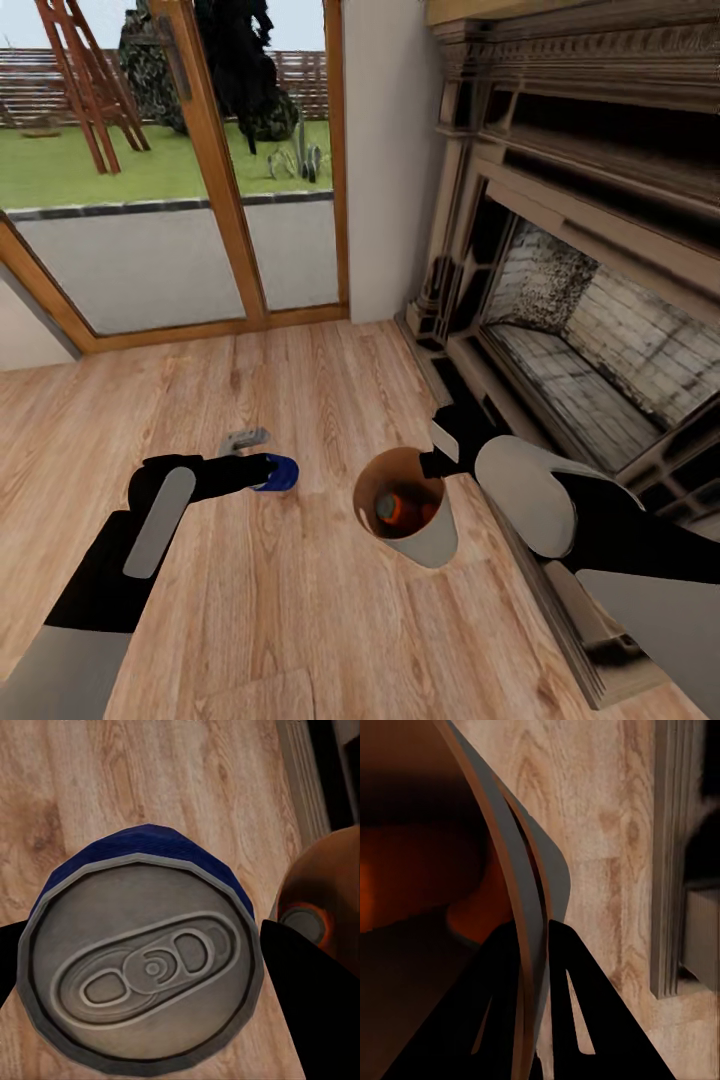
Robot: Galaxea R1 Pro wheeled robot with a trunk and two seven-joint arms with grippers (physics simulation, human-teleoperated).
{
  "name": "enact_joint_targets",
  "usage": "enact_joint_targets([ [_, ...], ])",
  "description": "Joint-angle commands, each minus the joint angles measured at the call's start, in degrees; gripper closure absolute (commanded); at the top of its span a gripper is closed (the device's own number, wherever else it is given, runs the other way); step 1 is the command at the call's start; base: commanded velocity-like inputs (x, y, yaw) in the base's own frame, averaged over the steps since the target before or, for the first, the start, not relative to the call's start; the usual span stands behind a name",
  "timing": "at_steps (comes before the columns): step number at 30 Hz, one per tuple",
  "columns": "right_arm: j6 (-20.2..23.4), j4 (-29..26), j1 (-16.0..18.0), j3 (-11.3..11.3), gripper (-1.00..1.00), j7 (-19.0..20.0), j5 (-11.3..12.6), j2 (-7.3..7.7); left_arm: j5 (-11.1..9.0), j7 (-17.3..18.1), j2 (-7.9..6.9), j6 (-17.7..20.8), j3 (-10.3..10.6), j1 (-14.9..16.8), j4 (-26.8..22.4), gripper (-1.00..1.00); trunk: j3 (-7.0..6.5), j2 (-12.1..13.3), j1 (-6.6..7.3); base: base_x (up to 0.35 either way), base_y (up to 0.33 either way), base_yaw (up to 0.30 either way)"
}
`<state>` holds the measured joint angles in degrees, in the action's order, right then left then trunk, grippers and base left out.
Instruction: Put the three can of soda from the living room inside the tash can in the kitchen.
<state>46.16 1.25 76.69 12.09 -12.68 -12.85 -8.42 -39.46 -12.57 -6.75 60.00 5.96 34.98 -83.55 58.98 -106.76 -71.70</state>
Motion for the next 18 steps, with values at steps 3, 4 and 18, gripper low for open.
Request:
enact_joint_targets([
  [3,-1.8,-0.1,-0.9,0.6,1.00,0.2,0.2,0.03,0.1,0.1,0.15,0.0,0.2,0.0,0.0,1.00,-0.55,1.2,0.67,0.000,0.000,0.000],
  [4,-3.1,-0.1,-1.4,0.6,1.00,0.2,0.1,0.04,0.1,0.1,0.23,0.0,0.2,0.0,0.0,1.00,-0.73,1.6,0.89,0.000,0.000,0.000],
  [18,-10.2,-0.3,-4.5,0.6,1.00,0.2,-0.2,0.10,-3.2,0.8,0.30,0.0,0.4,0.0,-0.3,1.00,-3.24,7.2,3.96,0.000,0.000,0.000],
])
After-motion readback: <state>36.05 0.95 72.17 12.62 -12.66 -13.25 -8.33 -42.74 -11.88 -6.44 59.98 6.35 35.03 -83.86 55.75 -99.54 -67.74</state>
